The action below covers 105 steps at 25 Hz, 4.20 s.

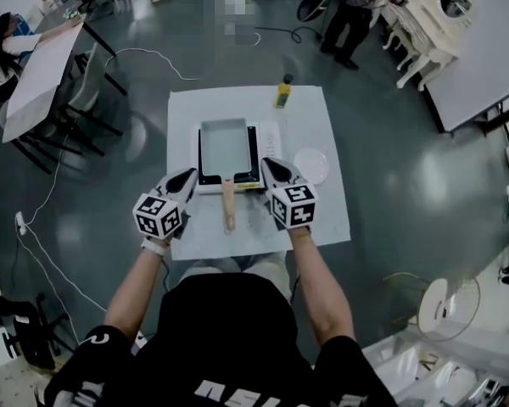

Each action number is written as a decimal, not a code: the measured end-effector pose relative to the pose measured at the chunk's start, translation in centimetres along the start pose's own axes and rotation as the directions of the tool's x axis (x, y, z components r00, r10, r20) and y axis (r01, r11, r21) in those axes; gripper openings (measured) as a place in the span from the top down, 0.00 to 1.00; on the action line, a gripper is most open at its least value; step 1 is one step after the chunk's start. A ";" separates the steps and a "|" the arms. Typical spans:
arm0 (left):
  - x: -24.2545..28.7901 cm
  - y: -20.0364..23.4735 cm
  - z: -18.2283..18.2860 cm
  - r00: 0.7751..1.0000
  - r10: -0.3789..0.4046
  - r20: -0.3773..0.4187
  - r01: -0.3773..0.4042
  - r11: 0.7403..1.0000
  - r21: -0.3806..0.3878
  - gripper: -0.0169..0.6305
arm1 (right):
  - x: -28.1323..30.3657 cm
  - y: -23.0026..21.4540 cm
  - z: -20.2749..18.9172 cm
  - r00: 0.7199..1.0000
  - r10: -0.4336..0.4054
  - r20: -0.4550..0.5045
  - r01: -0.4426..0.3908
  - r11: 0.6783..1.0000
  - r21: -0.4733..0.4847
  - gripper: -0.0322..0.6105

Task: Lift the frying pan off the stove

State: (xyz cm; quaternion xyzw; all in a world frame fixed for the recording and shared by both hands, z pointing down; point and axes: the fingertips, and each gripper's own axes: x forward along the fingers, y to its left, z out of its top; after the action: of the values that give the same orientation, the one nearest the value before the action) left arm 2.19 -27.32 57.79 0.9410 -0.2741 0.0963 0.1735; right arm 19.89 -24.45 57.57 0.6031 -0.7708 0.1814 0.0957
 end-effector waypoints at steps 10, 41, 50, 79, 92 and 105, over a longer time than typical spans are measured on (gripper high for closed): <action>-0.3 -0.2 -4.9 0.997 -0.030 -0.075 0.025 0.997 -0.067 0.98 | 1.4 1.2 -5.3 0.995 0.052 -0.084 -0.048 0.998 0.046 0.96; 4.3 -8.0 -19.4 0.844 -0.511 -0.163 0.336 0.740 -0.582 0.55 | 8.1 7.9 -17.6 0.742 0.634 -0.217 -0.431 0.700 0.569 0.47; 4.8 -8.8 -19.1 0.817 -0.566 -0.108 0.379 0.669 -0.639 0.55 | 9.7 9.7 -18.0 0.648 0.735 -0.201 -0.474 0.595 0.649 0.47; 4.4 -10.3 -19.0 0.785 -0.613 -0.093 0.400 0.615 -0.679 0.74 | 10.0 11.2 -17.8 0.578 0.815 -0.049 -0.476 0.385 0.791 0.69; 4.2 -10.4 -18.5 0.774 -0.627 -0.091 0.421 0.616 -0.666 0.74 | 9.7 11.0 -16.7 0.604 0.796 -0.052 -0.494 0.424 0.759 0.68; 3.0 -10.7 -12.6 0.762 -0.642 -0.086 0.497 0.664 -0.559 0.74 | 8.4 11.8 -9.3 0.632 0.775 0.013 -0.589 0.469 0.658 0.68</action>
State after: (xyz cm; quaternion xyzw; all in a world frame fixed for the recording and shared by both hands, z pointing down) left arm 9.51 -15.51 67.33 0.8760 0.0493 0.0914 0.4711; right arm 5.65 -25.87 67.27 0.2024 -0.8225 0.5265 -0.0733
